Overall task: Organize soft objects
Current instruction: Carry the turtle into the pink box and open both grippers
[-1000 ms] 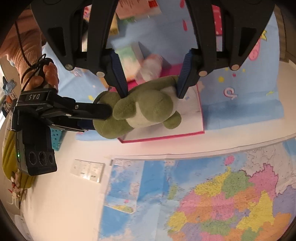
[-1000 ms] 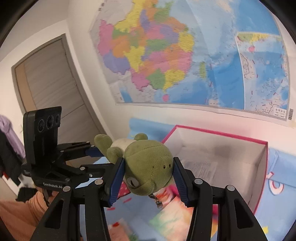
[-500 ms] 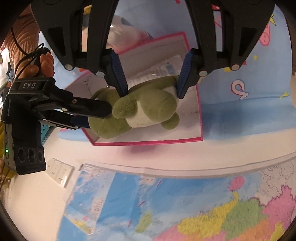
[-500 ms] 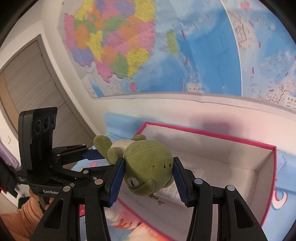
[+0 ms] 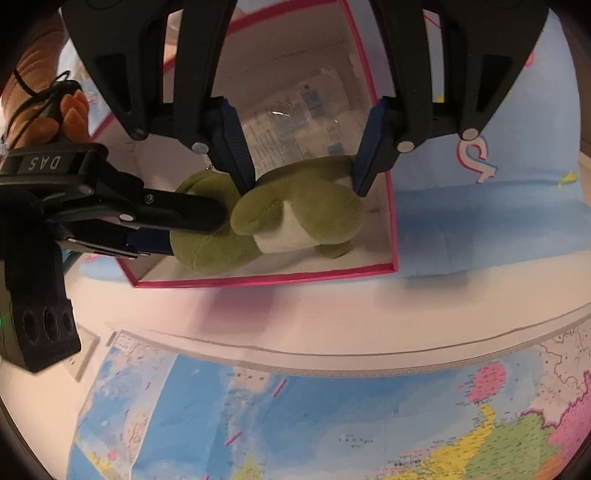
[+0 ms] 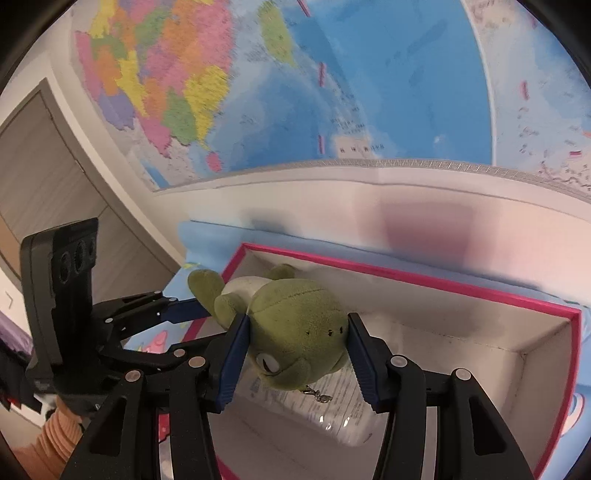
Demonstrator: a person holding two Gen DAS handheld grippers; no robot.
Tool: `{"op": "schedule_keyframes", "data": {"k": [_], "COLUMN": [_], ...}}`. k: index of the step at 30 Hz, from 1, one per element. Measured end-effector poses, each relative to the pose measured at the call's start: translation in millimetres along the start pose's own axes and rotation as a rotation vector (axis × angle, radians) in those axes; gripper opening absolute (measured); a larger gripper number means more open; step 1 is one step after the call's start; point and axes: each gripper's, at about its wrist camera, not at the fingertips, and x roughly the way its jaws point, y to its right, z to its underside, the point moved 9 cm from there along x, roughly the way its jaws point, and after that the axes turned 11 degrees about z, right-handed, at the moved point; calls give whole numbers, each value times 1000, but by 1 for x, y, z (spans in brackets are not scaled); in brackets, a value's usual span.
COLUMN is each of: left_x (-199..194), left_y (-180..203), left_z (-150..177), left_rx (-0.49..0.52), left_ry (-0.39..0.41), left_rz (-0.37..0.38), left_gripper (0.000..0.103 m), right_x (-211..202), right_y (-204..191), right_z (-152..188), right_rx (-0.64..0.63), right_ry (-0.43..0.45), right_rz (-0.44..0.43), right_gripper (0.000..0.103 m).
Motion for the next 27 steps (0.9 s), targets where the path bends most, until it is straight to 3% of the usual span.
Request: {"op": "schedule_keyframes", "data": {"k": [4,13,20,27], "left_x": [11,23,9,-55], "left_y": [3,6,16,35], "left_z": [-1,-7,-3,-1], "left_rx": [19,25,41,38], "left_ry": [-19,-5,35,190], "left_rz": [-46,-124,-119,-57], "left_gripper": [56,56,56,68], "right_x": [18,20,-5,-76], "right_y": [5,10,6,-2], "right_z": [-1,7,21,39], "right_rx": [24,10,3,-20], "right_ry": [-61,-82,-60,58], "right_rz": [58,131,82,-18], "right_gripper": [60,61,61,61]}}
